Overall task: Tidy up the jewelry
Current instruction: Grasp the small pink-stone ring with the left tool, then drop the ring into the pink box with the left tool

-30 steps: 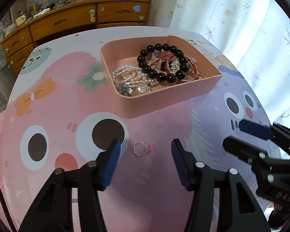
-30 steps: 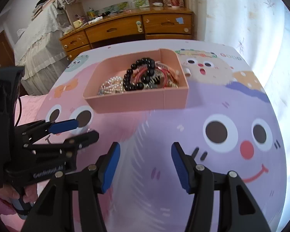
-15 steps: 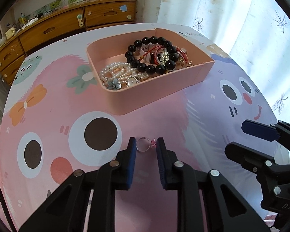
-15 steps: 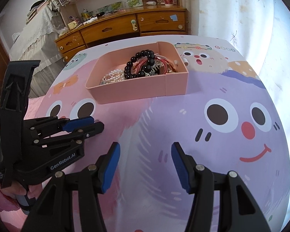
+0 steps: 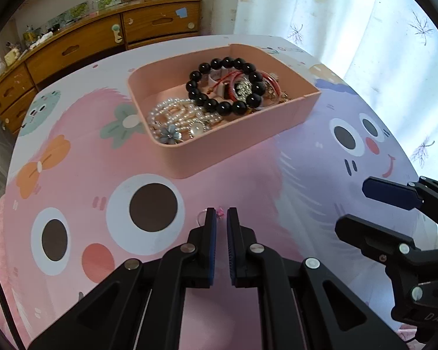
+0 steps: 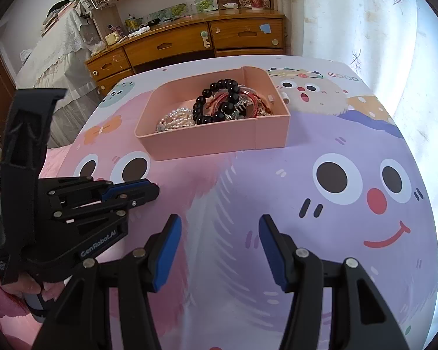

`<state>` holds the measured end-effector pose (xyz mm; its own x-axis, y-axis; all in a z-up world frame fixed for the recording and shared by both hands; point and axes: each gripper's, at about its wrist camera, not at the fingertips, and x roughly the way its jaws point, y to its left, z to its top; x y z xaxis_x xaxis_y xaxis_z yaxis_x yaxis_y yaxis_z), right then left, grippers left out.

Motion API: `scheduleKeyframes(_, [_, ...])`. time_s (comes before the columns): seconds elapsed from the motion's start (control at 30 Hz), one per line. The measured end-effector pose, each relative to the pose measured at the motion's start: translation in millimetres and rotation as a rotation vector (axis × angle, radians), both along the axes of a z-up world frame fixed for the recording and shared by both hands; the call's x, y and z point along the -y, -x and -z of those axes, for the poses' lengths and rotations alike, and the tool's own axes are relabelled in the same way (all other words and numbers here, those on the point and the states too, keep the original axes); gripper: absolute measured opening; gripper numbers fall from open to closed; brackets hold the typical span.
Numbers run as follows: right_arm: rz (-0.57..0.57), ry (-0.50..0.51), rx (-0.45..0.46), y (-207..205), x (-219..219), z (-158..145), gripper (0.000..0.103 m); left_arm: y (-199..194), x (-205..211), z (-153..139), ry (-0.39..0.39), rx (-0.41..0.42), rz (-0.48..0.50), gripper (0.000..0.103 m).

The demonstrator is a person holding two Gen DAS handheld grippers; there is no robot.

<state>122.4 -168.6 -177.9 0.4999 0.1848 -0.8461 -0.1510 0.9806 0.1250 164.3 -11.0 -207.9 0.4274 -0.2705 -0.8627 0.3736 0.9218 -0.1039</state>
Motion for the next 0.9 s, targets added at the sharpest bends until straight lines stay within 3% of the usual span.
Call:
scheduleKeyframes(0.3, [-0.003, 0.004, -0.016, -1, 0, 5, 0.055, -3, 6, 6, -0.016, -0.007, 0.015, 0.015])
scheduleKeyframes(0.43, [-0.002, 0.009, -0.017, -3, 2, 5, 0.055, -5, 9, 6, -0.023, 0.002, 0.020, 0.008])
scheduleKeyframes(0.7, [0.006, 0.006, -0.006, -2, 6, 1, 0.055, -11, 6, -2, -0.010, 0.010, 0.046, 0.006])
scheduleKeyframes(0.9, [0.017, -0.002, -0.012, 0, 10, 4, 0.055, -11, 2, -28, 0.031, 0.053, 0.058, 0.006])
